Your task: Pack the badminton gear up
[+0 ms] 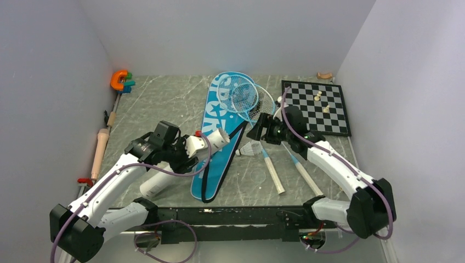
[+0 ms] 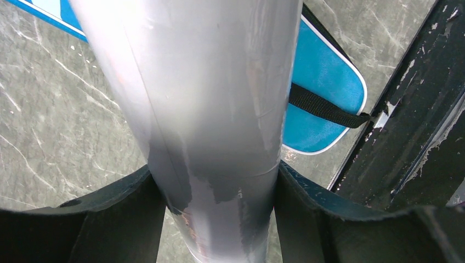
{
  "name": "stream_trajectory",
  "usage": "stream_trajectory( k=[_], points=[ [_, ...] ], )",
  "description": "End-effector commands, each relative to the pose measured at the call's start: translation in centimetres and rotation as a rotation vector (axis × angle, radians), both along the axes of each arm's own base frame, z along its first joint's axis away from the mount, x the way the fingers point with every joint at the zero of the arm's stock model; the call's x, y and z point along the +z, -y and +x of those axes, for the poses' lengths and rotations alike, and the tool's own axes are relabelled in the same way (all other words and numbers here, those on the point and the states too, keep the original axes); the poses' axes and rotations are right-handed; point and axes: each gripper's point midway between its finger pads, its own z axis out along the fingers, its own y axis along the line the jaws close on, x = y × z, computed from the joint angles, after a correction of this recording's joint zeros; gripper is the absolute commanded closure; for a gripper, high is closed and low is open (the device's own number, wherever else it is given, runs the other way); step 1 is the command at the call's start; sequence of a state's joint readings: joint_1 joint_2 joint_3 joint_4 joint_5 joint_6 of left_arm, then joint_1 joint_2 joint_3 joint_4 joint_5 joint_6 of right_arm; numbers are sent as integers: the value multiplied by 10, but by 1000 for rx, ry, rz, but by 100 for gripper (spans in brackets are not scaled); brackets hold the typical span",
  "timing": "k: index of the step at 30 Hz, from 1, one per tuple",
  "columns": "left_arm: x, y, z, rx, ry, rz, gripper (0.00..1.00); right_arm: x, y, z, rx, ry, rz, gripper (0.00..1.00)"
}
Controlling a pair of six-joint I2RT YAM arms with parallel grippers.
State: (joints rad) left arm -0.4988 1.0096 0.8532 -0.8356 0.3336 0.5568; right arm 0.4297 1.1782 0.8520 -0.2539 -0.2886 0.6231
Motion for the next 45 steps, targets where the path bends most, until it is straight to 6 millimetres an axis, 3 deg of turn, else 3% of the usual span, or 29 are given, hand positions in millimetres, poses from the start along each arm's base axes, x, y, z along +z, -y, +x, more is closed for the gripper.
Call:
stream_trajectory(
  k=[1,13,20,26,34,45],
  points=[
    [14,5,4,-19,55,-36,35,-34,3,6,-13,-33,-53,21],
    [10,0,0,-12,53,-23,34,-81,-14,14,17,-96,-70,42],
    [11,0,0,-14,49,-21,34,-95,-24,13,35,-114,-85,47],
    [11,0,0,-11,47,-20,34,-97,-32,7,57,-121,-85,71],
    [12,0,2,-16,49,-15,34,-68,-37,2,77,-89,-52,100],
    [4,-2,-1,-26,37,-2,34,30,-43,-7,118,57,78,100]
  ],
)
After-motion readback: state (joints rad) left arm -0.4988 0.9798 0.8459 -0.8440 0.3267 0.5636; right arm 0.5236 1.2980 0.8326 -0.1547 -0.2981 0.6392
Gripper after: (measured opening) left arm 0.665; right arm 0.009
